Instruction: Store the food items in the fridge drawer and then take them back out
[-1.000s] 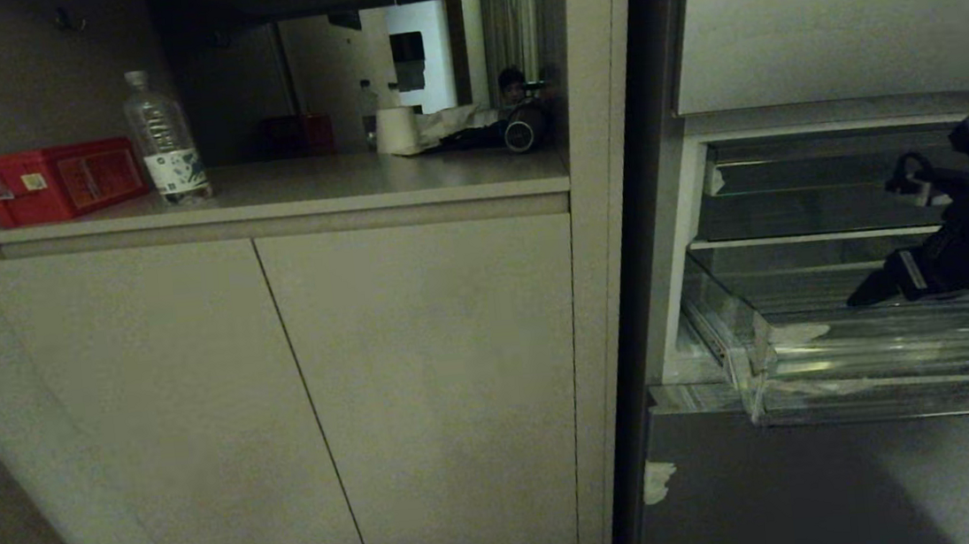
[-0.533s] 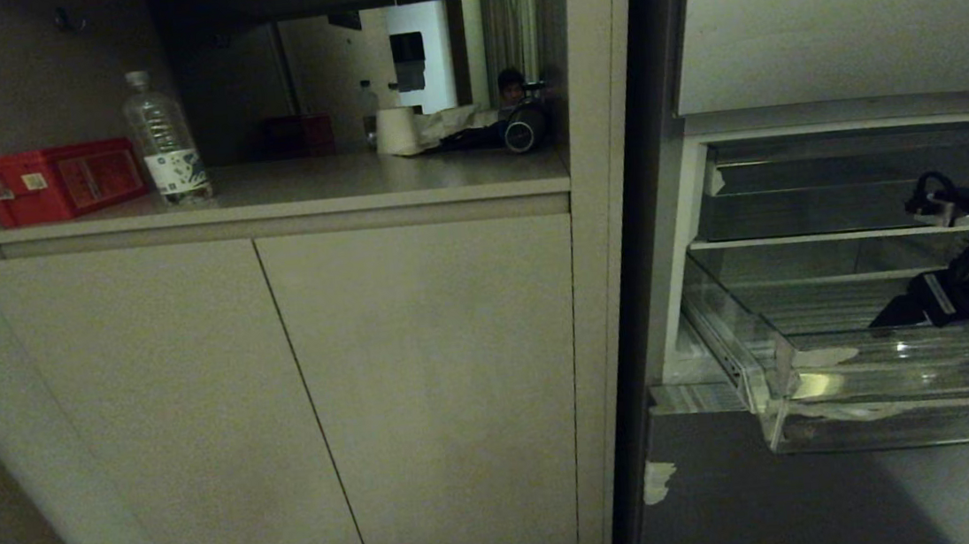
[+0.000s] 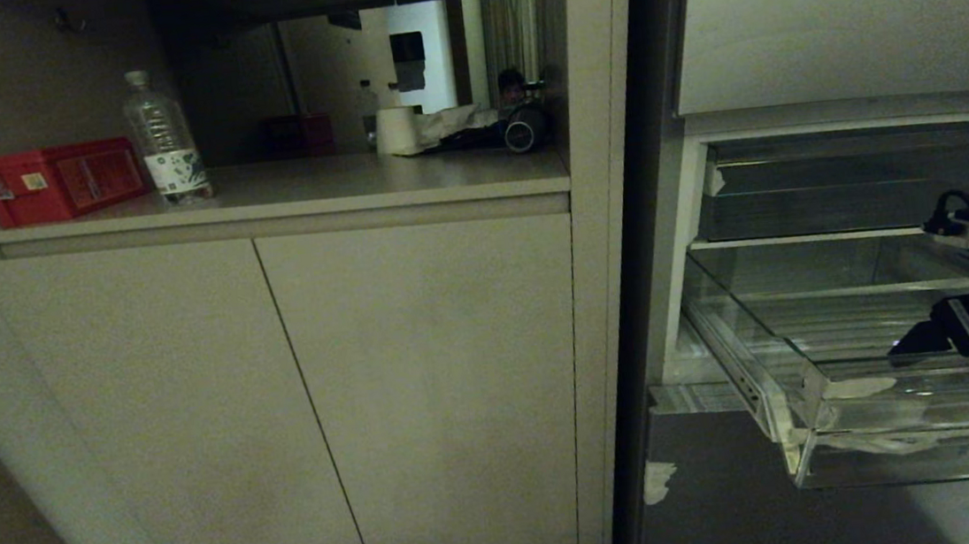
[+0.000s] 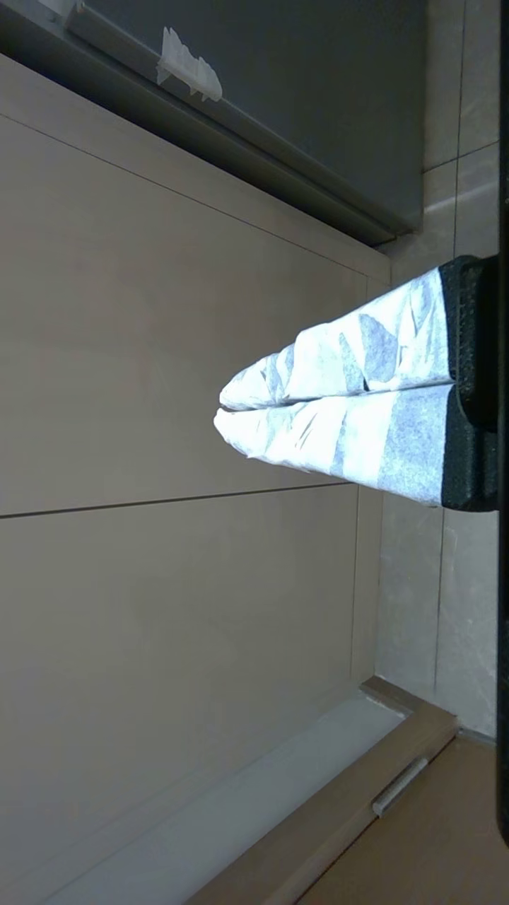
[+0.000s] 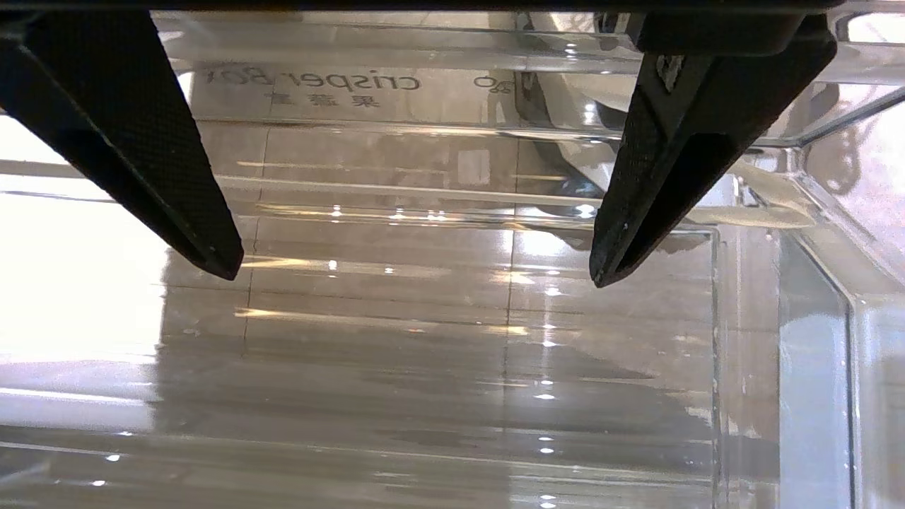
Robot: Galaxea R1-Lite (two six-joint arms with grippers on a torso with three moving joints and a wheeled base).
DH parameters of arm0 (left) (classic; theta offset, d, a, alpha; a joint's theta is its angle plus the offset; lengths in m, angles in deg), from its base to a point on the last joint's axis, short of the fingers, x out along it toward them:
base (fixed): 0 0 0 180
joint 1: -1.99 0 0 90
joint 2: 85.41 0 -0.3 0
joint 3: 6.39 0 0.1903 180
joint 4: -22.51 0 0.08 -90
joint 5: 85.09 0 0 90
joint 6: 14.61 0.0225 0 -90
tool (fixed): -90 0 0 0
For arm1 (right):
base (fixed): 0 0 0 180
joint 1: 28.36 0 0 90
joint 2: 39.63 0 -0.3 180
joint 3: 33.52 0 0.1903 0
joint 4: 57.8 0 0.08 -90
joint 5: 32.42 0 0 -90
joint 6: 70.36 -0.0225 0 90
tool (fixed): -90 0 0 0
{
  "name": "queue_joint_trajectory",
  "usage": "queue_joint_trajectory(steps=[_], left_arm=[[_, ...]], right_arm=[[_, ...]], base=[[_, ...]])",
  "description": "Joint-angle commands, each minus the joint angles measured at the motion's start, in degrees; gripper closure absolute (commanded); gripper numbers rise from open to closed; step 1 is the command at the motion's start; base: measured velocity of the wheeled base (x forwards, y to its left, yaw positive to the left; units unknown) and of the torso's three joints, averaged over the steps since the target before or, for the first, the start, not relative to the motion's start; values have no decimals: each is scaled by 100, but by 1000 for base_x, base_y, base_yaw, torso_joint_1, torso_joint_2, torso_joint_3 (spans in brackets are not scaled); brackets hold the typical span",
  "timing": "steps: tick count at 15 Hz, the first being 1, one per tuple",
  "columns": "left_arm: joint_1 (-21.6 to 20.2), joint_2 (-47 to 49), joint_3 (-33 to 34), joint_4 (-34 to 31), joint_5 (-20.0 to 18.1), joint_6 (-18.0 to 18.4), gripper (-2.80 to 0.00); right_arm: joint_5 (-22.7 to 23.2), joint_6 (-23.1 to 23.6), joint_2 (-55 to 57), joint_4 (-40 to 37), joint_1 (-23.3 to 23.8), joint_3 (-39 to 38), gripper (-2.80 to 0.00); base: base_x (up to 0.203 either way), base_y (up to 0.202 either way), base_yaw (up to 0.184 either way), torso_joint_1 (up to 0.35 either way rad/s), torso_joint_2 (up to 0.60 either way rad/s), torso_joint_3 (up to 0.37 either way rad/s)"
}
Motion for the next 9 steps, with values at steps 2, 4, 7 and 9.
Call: queue_joint_trajectory(steps=[2,4,7,9], left_arm=[[-2,7,-5,-8,2,-2,0],[-2,9,1,-8,2,-2,0],[-2,9,2,-8,2,-2,0],[-2,4,-3,-8,2,-2,0]], right_arm=[[3,13,-265,-29,9,-188,-280],[3,13,-392,-35,9,-288,-280],[3,13,-582,-35,20,-454,-280],[11,-4,-626,-9,26,-460,-280]], base=[[0,0,0,0,0,0],[0,0,0,0,0,0],[0,0,0,0,0,0],[0,0,0,0,0,0]])
